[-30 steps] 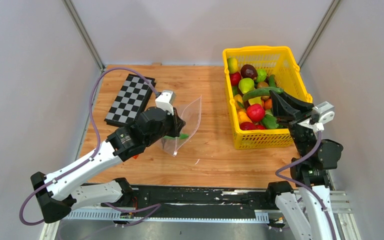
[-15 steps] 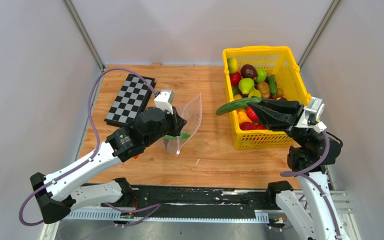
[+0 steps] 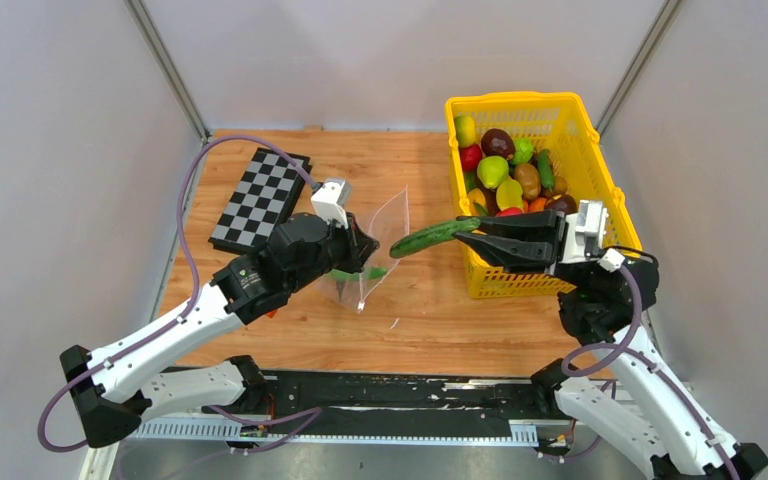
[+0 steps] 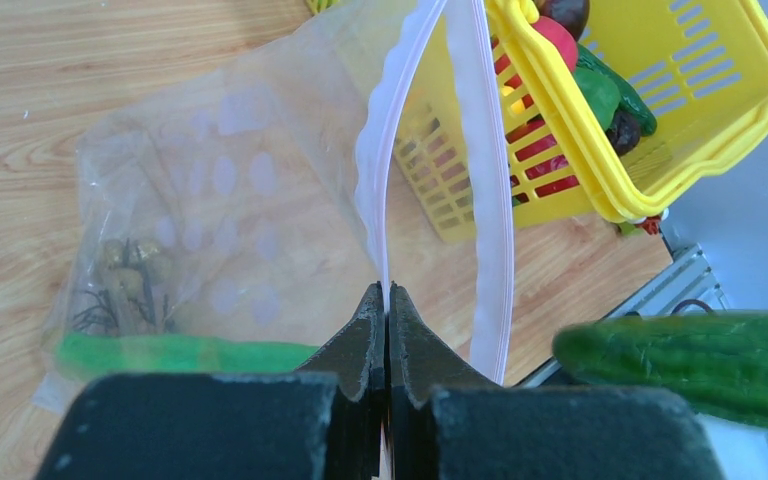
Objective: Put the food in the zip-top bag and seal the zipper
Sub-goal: Place the fake vegetable in the zipper food storage bag.
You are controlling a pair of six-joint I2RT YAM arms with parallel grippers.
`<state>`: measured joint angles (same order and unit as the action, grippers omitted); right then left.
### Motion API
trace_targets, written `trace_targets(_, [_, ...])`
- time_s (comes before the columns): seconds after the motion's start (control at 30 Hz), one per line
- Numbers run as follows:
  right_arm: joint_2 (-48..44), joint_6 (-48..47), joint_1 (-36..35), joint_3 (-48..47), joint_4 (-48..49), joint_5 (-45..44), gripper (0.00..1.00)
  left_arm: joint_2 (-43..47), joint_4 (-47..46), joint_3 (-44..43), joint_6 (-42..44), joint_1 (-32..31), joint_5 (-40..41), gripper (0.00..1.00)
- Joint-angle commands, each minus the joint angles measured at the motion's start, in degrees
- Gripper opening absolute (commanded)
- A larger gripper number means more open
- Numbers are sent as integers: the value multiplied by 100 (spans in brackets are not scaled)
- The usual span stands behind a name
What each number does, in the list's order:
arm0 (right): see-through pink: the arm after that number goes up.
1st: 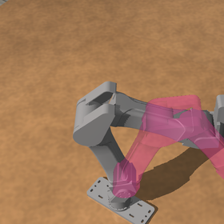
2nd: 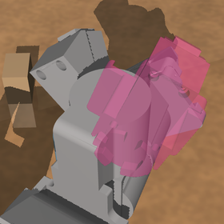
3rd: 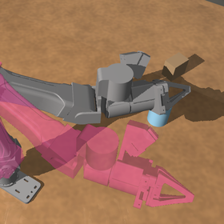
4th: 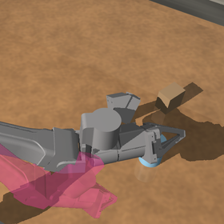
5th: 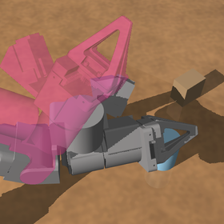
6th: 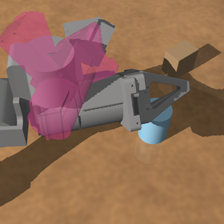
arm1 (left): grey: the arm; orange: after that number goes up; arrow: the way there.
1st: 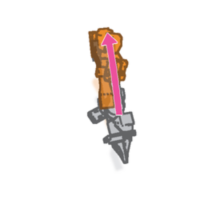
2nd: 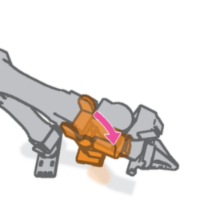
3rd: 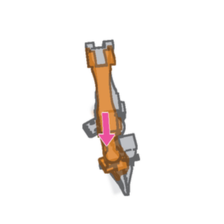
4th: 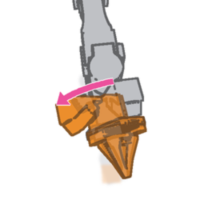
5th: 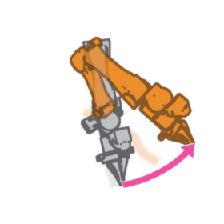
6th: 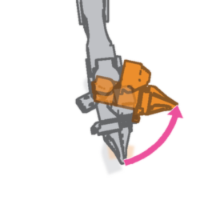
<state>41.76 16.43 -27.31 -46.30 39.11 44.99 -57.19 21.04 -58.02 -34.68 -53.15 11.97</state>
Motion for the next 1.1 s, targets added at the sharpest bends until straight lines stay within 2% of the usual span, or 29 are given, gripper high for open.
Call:
trace_targets(0.0, [163, -1052, -516, -284, -550, -418, 0, 34, -261, -100, -68, -3, -168, 0])
trace_targets(0.33, [958, -2063, -913, -349, -1230, -743, 0, 58, -328, -108, -123, -2, -341, 0])
trace_targets(0.47, [1235, -3433, -1383, -748, -2618, -1271, 0, 155, -285, -77, -118, 2, -181, 0])
trace_targets(0.53, [1266, -3836, -1533, -793, -2884, -1412, 0, 217, -272, -72, -110, -1, -109, 0])
trace_targets(0.7, [1083, -3788, -1542, -364, -2202, -937, 0, 330, -280, -39, -99, -2, 34, 0])
trace_targets(0.97, [1312, -3993, -1545, -328, -2112, -68, 0, 502, -212, -36, -72, -3, 110, 0])
trace_targets(1.07, [1439, -4066, -1555, -327, -2117, 20, 5, 549, -211, 11, -100, -3, 118, 0])
